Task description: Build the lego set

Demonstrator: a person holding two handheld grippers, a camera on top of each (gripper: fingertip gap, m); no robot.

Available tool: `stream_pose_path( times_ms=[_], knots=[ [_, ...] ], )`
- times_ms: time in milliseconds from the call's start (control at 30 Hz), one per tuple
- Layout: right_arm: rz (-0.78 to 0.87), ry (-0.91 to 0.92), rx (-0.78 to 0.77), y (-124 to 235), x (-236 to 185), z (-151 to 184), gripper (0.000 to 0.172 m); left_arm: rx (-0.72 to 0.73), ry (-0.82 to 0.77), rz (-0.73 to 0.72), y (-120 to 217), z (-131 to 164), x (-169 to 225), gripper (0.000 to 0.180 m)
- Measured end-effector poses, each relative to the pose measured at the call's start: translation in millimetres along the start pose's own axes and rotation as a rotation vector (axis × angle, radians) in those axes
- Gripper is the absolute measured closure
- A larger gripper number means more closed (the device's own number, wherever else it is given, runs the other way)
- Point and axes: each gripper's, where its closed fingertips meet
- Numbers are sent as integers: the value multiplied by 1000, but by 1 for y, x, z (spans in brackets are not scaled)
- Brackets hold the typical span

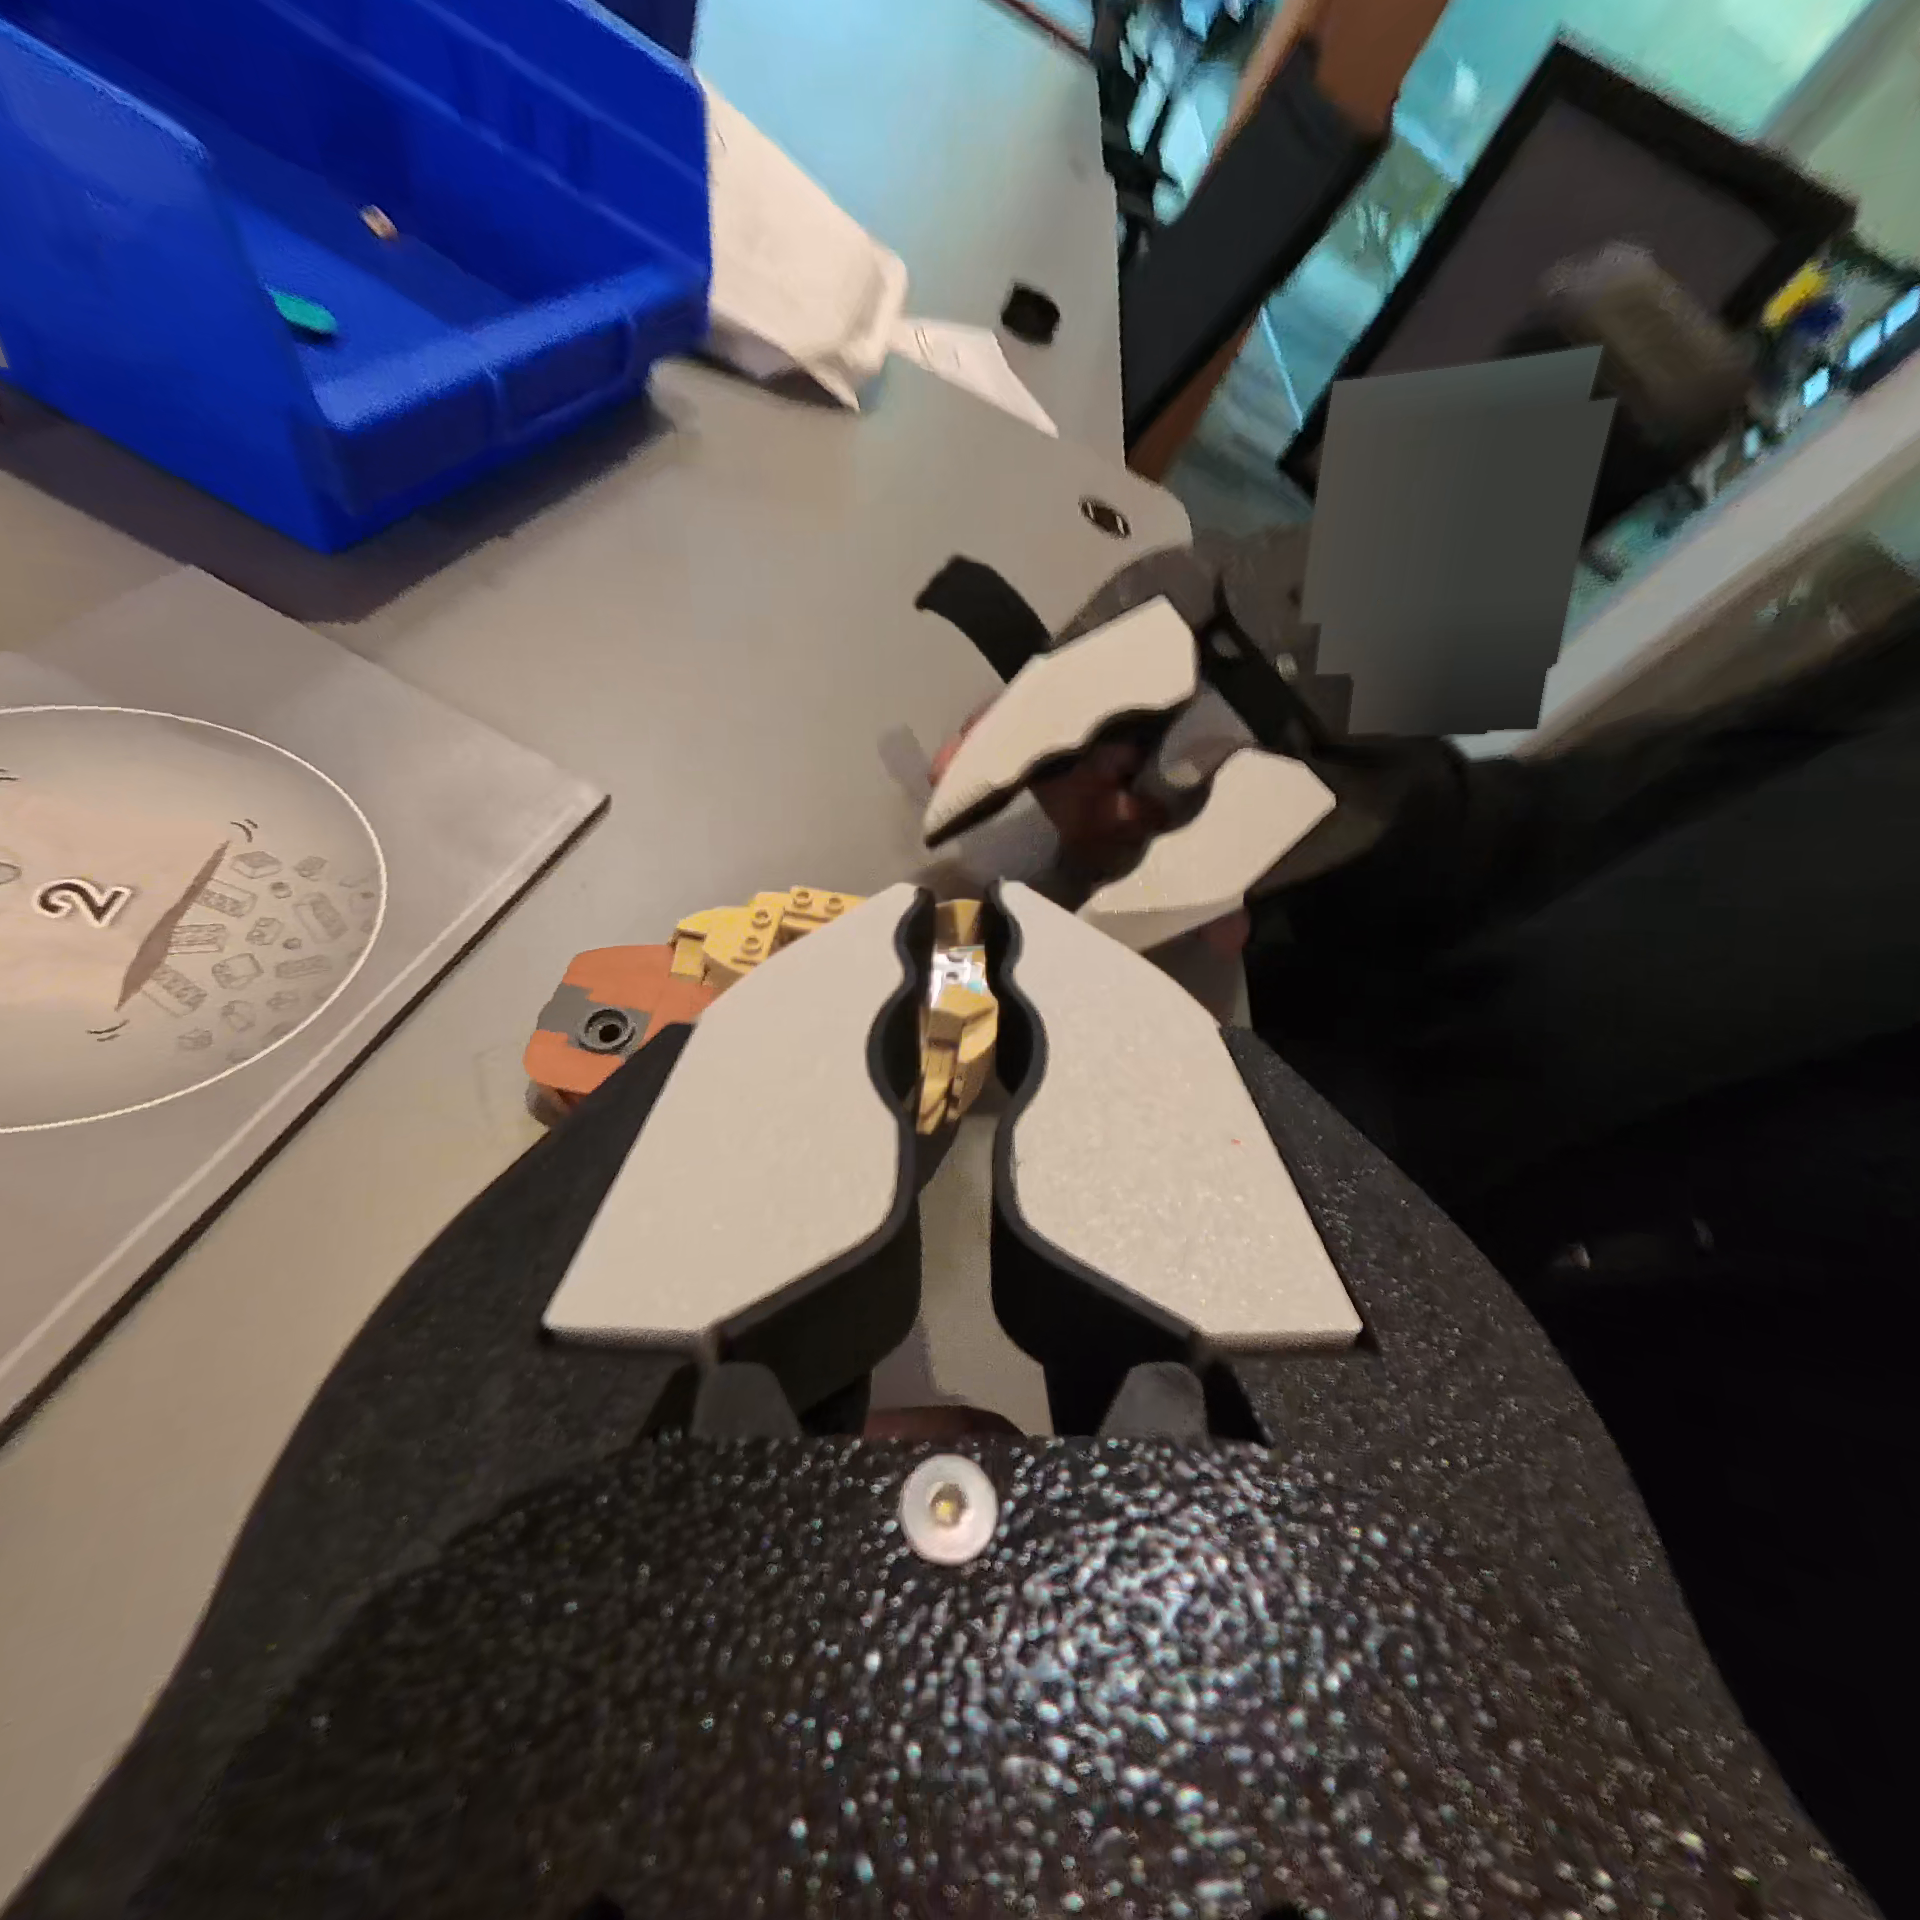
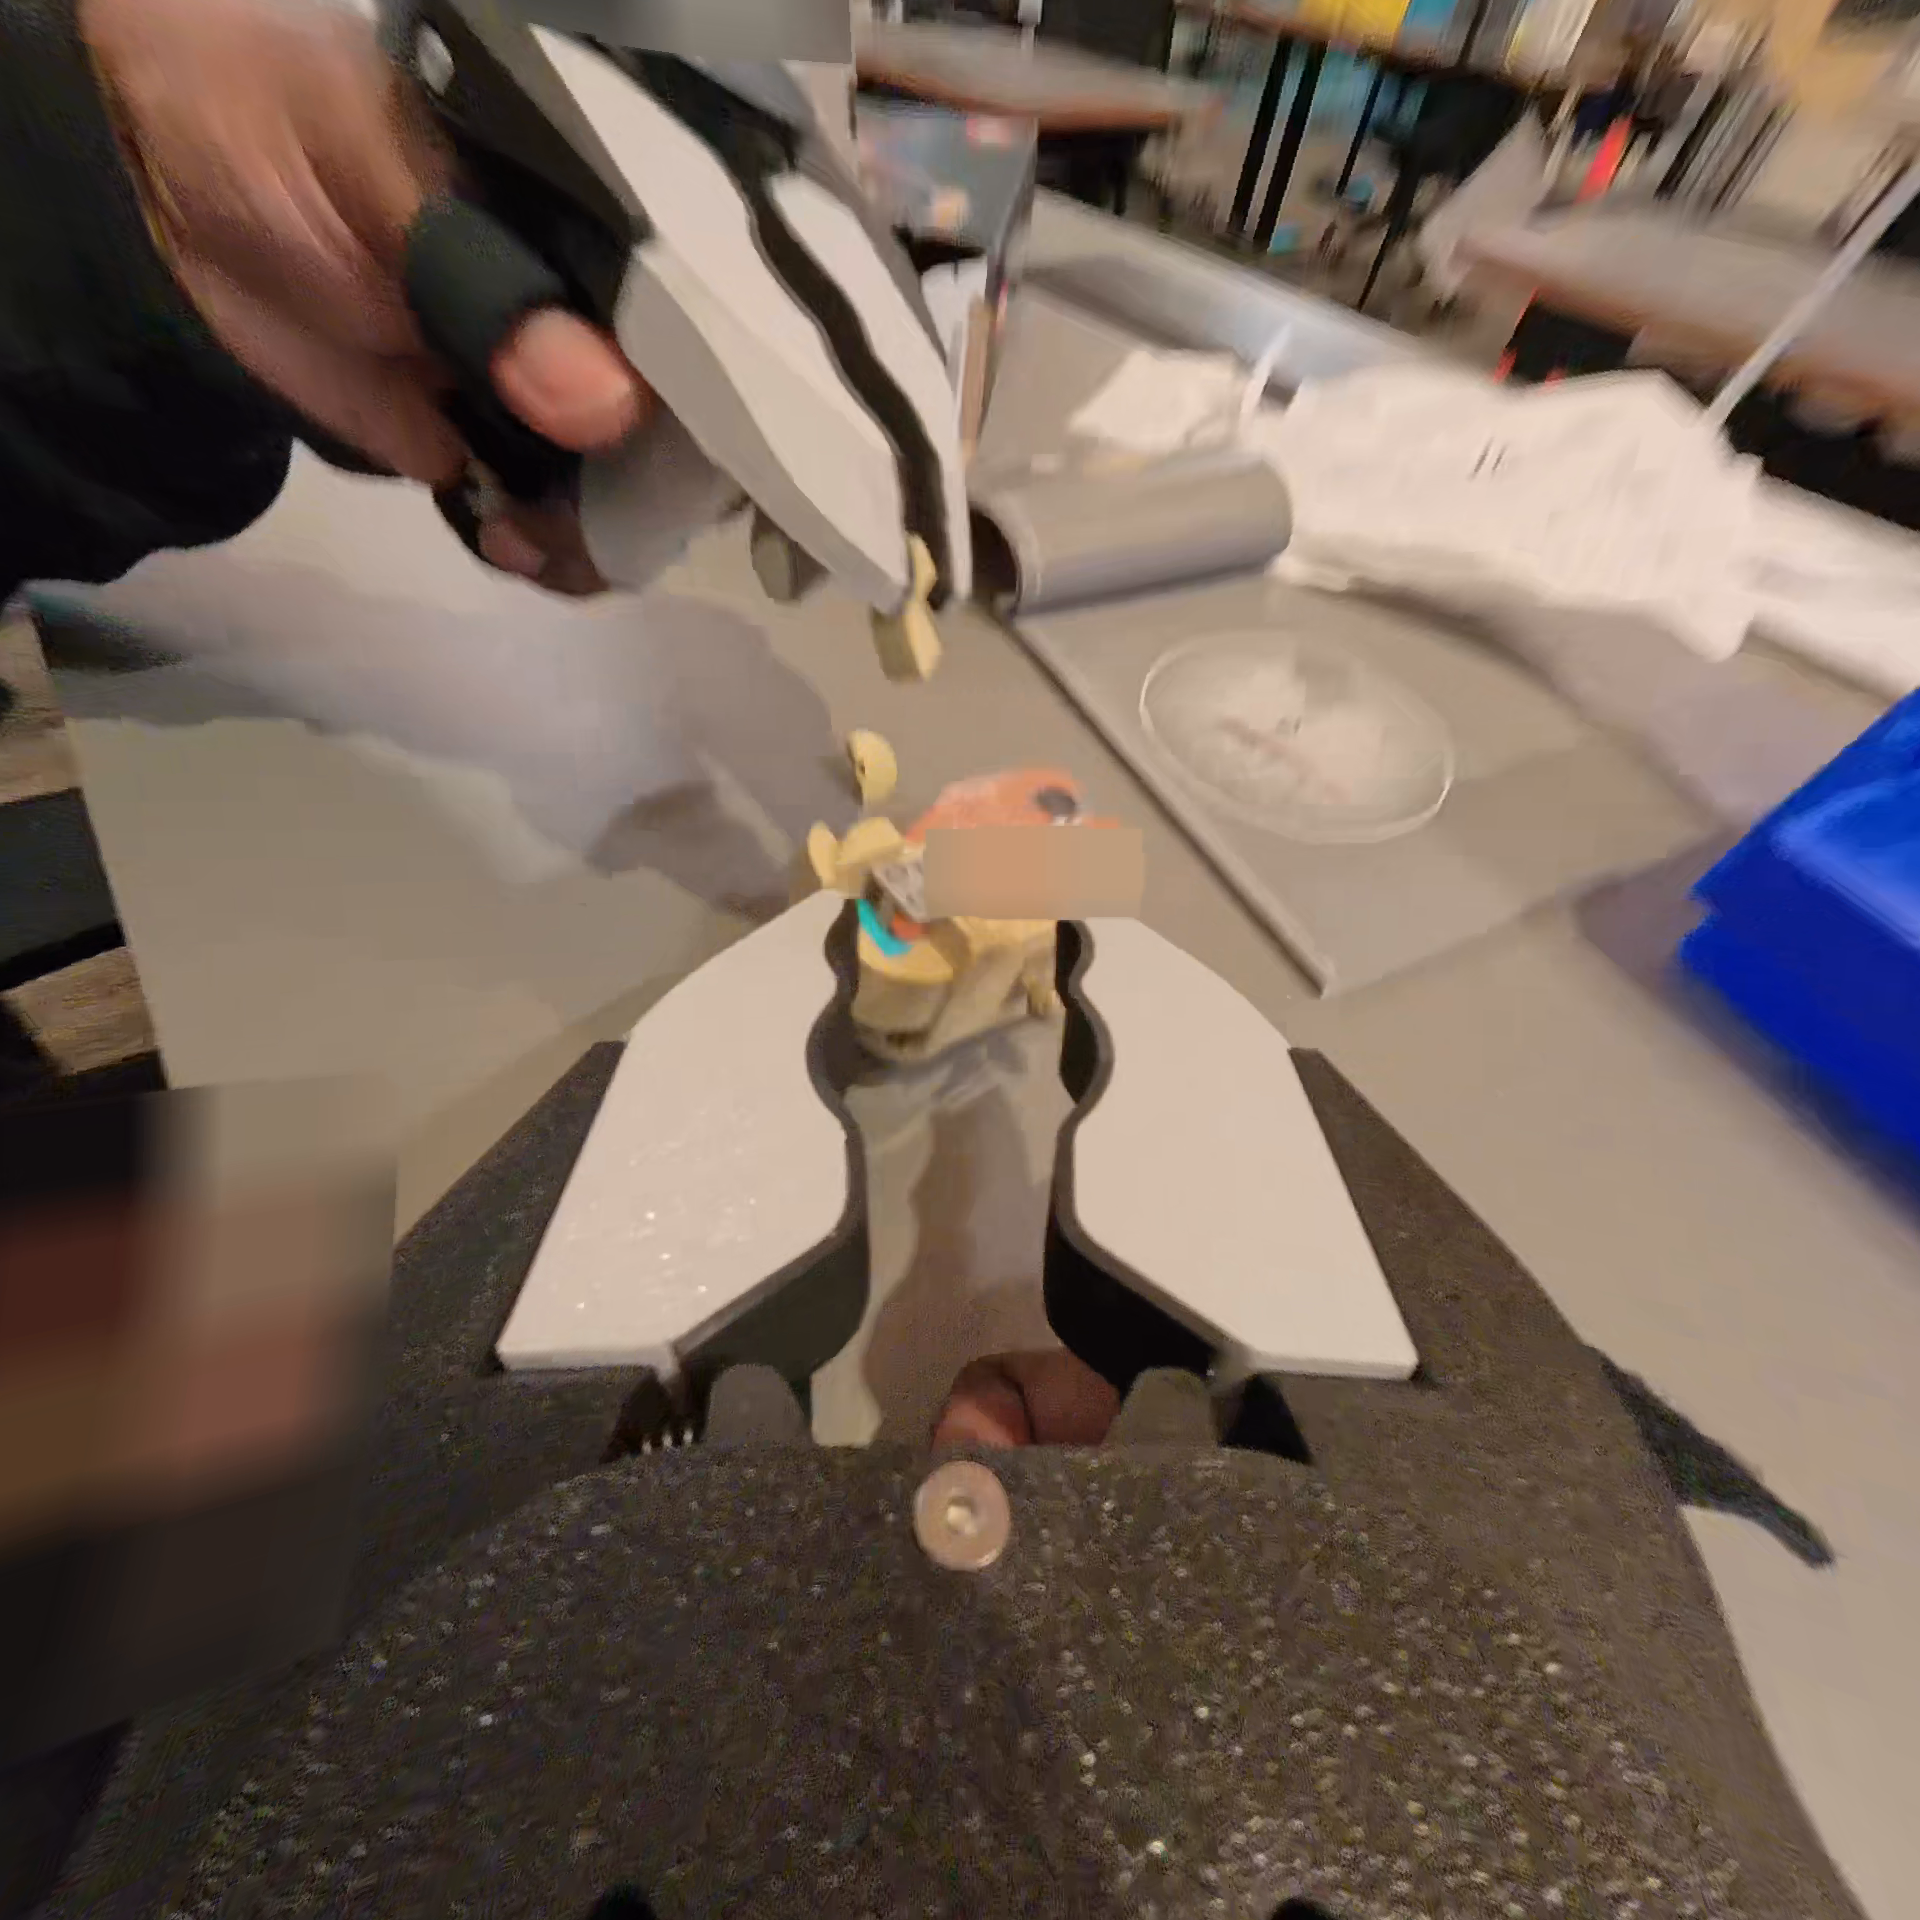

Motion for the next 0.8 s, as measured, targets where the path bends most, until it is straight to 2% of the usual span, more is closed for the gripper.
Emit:
stream_pose_path(
  times_ms=[67,200,300,367,467,667,800],
  knots=[
    [-27,-90,-72,1,1,11,130,-107,-22,42,-2,5,0,172],
    [26,-206,-188,-5,-7,24,120,-299,-72,110,-13,17,2,172],
    [66,-214,-226,-9,-16,27,117,-363,-83,135,-22,19,-1,172],
    [94,-194,-238,-11,-15,28,119,-380,-72,158,-25,20,-1,172],
    [62,-176,-240,-14,-13,27,129,-402,-44,193,-27,24,-1,172],
    [-41,-76,-227,-19,-3,26,136,-366,8,191,-27,24,-6,172],
    [-25,-100,-251,-15,-2,29,130,-298,47,170,-26,20,-10,173]
  ],
)
Point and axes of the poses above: each gripper's, where its closed fingertips meet, y back along the fingers, z out of its underside, x = y × z across the jaws, and after that the axes turned 2 degrees about -x, right-handed
